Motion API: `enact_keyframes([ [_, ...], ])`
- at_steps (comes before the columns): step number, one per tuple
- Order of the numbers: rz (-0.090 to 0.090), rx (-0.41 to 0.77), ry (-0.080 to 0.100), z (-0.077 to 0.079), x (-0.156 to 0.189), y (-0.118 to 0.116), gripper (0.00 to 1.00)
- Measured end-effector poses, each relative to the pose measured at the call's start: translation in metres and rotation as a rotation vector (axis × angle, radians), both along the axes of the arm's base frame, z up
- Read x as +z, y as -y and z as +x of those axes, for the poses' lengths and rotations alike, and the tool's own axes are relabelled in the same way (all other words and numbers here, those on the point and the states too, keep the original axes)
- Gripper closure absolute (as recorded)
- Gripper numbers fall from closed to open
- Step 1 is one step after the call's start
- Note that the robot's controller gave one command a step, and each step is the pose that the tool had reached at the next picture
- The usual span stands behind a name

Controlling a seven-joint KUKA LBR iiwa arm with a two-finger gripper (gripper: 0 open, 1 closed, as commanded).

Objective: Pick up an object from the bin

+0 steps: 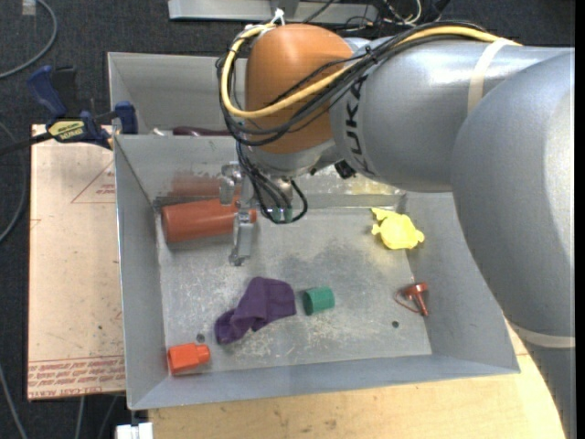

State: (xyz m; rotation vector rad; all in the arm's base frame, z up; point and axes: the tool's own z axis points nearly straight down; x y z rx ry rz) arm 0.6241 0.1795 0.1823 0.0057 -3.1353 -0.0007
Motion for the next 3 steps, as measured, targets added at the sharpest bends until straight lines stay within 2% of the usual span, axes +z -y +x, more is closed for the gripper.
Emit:
enact_keyframes([
  [1,0.001,-0.003,0.007,0.002,0.005,0.001,0.0],
  [2,0.003,0.042,0.013,-0.01,-0.033,-0.001,0.0],
  [3,0.002,0.05,0.009,-0.007,-0.073,-0.01,0.0],
])
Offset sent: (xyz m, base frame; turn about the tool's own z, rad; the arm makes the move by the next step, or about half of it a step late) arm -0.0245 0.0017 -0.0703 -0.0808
